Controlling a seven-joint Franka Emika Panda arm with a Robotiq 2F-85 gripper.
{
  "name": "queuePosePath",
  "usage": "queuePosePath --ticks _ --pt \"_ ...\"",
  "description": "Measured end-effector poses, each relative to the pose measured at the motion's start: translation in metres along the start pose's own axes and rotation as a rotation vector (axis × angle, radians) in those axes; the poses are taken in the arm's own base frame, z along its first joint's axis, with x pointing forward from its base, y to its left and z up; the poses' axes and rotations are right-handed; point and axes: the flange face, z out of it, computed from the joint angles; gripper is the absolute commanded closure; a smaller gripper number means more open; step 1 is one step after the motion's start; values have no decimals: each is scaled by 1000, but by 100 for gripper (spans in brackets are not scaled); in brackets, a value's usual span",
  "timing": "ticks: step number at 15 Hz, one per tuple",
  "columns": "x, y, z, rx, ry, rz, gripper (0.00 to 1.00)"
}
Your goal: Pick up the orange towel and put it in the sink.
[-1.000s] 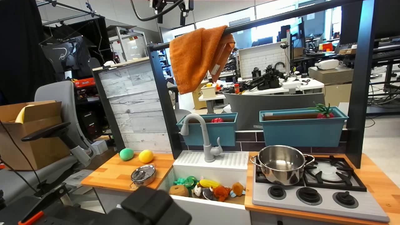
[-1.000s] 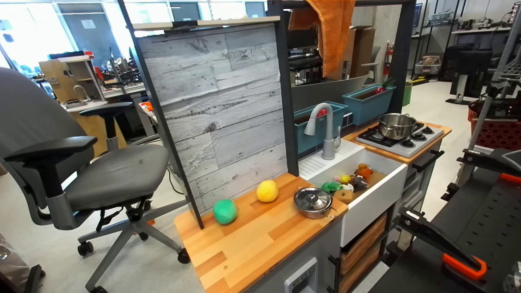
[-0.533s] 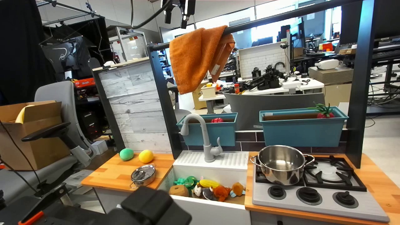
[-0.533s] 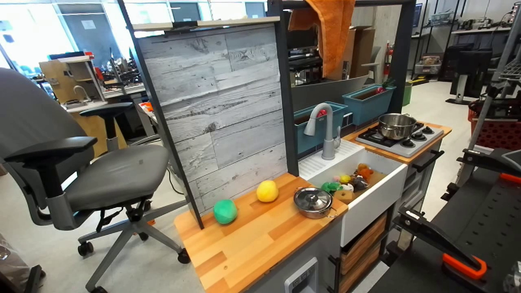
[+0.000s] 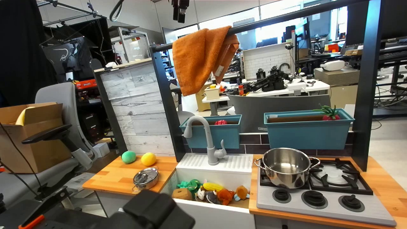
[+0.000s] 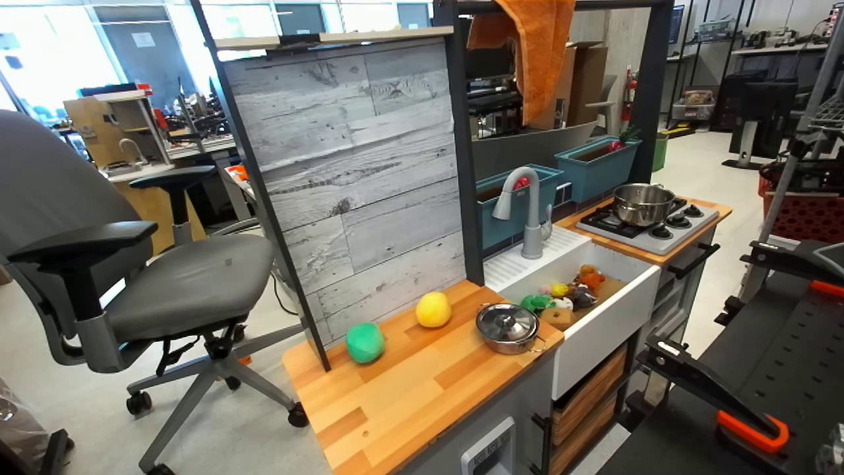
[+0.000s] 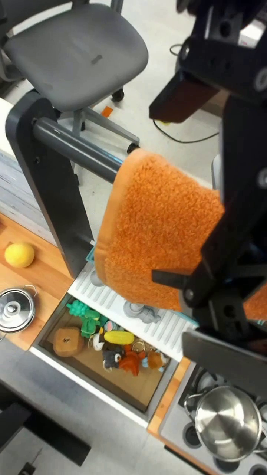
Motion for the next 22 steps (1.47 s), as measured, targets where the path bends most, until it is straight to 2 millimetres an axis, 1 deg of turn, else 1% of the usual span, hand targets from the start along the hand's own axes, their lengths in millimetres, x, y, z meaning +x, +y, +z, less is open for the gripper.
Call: queuePosePath --ticks 4,7,9,12,13,14,15,16,17,19,20,22 --pt "9 8 32 -63 -59 212 0" --pt "13 14 51 -108 -97 362 0" --pt "13 16 57 -130 -117 424 0" --pt "13 17 64 -144 -130 470 0" --pt "13 16 65 -143 -132 469 25" --pt "12 15 64 -139 -132 465 26" --pt "11 14 63 -134 -132 456 33" --pt "9 12 60 -125 -131 441 42" --pt "7 9 57 -110 -128 420 12" --pt "5 2 52 -76 -118 377 7" --pt "4 -1 50 -60 -113 358 1" --pt "3 -5 45 -33 -100 323 0"
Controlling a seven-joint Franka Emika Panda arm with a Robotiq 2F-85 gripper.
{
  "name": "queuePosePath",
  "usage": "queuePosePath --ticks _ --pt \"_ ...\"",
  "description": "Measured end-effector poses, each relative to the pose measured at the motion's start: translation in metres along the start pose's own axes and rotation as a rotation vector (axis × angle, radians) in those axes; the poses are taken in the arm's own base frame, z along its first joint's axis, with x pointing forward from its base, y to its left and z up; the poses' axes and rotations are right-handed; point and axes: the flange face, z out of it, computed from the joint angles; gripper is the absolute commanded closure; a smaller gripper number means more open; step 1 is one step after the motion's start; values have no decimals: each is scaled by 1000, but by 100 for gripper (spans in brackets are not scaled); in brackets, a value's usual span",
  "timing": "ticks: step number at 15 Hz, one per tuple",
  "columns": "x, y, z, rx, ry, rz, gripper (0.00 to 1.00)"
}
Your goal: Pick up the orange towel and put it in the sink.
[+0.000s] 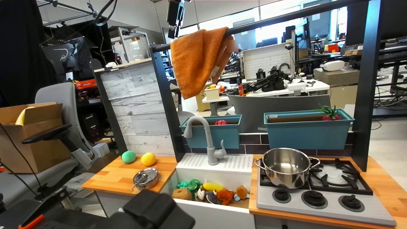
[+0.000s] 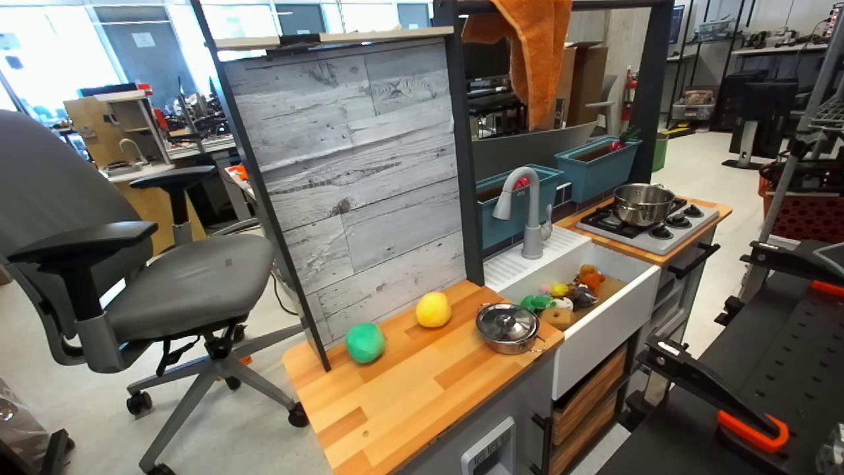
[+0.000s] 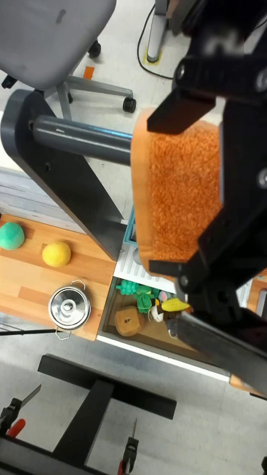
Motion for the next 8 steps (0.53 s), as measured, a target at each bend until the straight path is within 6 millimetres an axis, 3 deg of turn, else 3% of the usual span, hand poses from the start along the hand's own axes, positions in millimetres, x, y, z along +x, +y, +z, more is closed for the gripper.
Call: queuePosePath --ticks 8 --pt "5 -5 -22 41 164 -114 0"
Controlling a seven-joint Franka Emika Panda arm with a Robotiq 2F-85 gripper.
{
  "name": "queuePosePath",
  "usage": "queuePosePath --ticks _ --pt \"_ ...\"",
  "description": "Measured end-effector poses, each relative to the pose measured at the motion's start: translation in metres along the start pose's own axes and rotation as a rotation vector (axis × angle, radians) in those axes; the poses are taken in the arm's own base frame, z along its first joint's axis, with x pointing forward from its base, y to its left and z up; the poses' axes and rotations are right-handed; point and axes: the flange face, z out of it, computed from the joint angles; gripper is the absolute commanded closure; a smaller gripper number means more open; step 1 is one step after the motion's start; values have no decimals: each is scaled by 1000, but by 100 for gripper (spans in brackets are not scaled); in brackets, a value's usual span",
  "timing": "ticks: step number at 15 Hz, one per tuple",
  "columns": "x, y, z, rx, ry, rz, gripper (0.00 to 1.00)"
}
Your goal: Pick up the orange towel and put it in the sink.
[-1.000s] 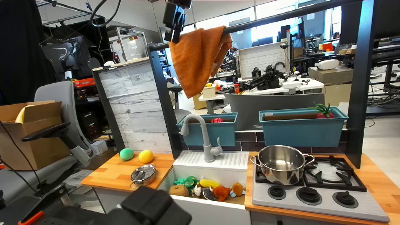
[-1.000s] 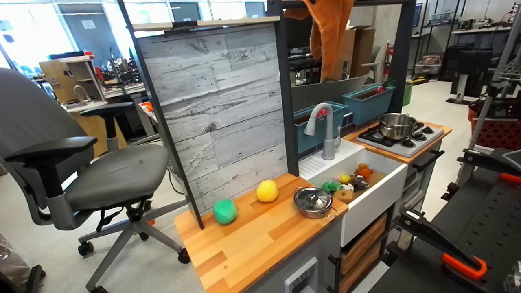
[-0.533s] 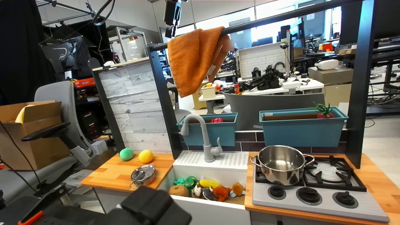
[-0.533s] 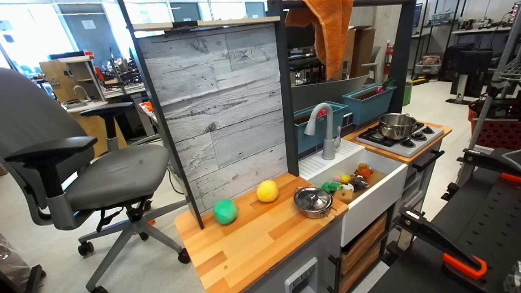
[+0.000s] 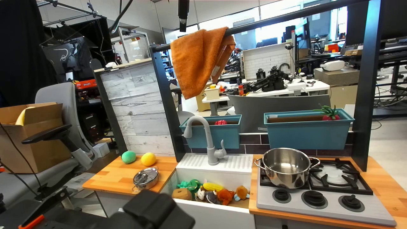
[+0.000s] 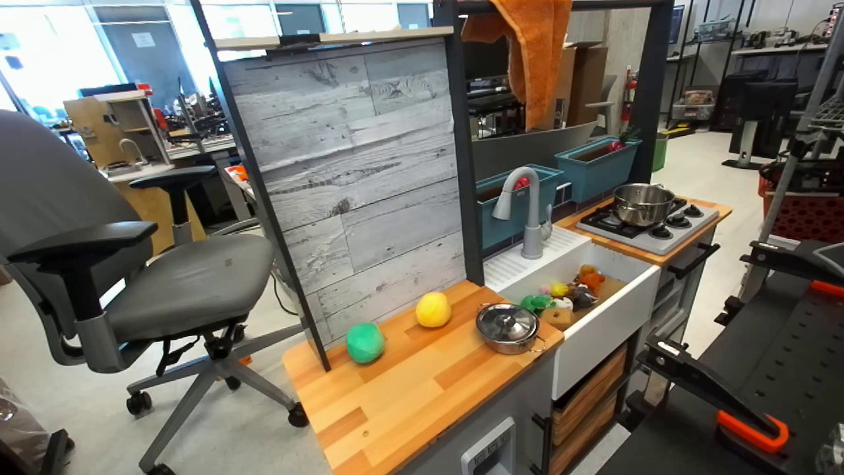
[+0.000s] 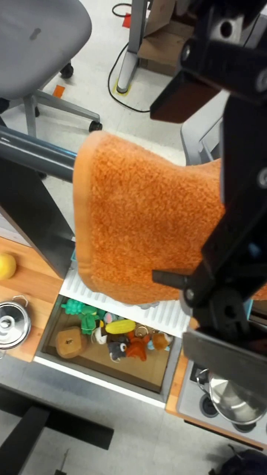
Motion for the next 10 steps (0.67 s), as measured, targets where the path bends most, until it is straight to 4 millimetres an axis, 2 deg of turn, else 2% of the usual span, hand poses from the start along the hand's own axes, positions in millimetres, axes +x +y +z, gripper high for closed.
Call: queuePosePath --ticks 7,8,9,10 --pt "11 4 13 -50 56 -23 0" --pt "13 4 16 -54 53 -22 25" --pt "14 5 20 -59 50 -20 26" --pt "15 5 23 -63 47 -19 33"
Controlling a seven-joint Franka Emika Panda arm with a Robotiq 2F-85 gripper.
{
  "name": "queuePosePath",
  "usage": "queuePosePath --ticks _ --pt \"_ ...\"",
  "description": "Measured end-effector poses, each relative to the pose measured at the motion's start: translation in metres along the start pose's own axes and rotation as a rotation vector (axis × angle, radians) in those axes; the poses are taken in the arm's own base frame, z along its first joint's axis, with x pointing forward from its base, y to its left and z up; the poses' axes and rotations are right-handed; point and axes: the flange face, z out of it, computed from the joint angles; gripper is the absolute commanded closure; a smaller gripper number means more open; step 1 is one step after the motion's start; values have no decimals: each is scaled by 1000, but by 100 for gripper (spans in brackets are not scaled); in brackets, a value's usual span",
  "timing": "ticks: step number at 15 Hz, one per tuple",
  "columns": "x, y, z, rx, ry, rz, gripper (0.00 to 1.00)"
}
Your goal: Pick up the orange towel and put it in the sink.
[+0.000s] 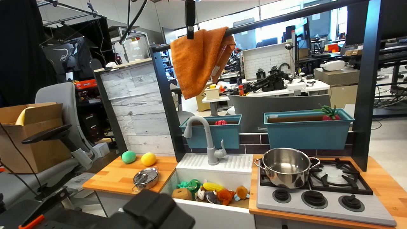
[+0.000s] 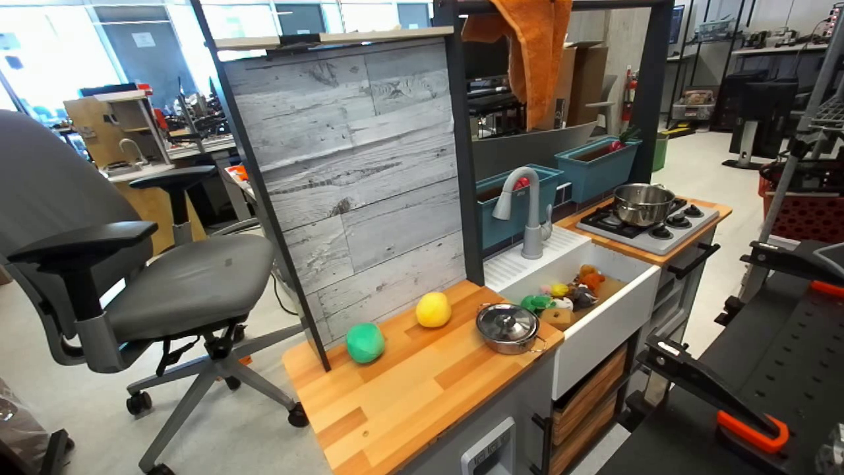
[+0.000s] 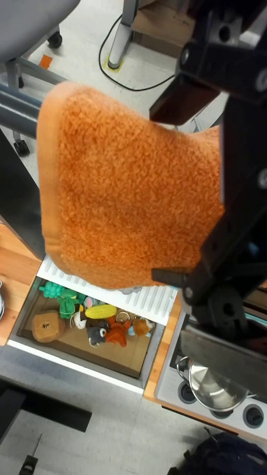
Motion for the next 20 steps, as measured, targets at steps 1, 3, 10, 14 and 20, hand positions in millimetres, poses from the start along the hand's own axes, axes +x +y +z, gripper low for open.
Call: queuePosePath --ticks 1,3,10,14,20 --pt "1 0 3 -3 -3 1 42" --pt "2 0 8 -7 -7 0 58" --pt "1 -4 4 39 -18 -25 87" --pt "3 0 -3 68 -57 -60 87" --pt "-59 21 -78 29 -237 -296 87"
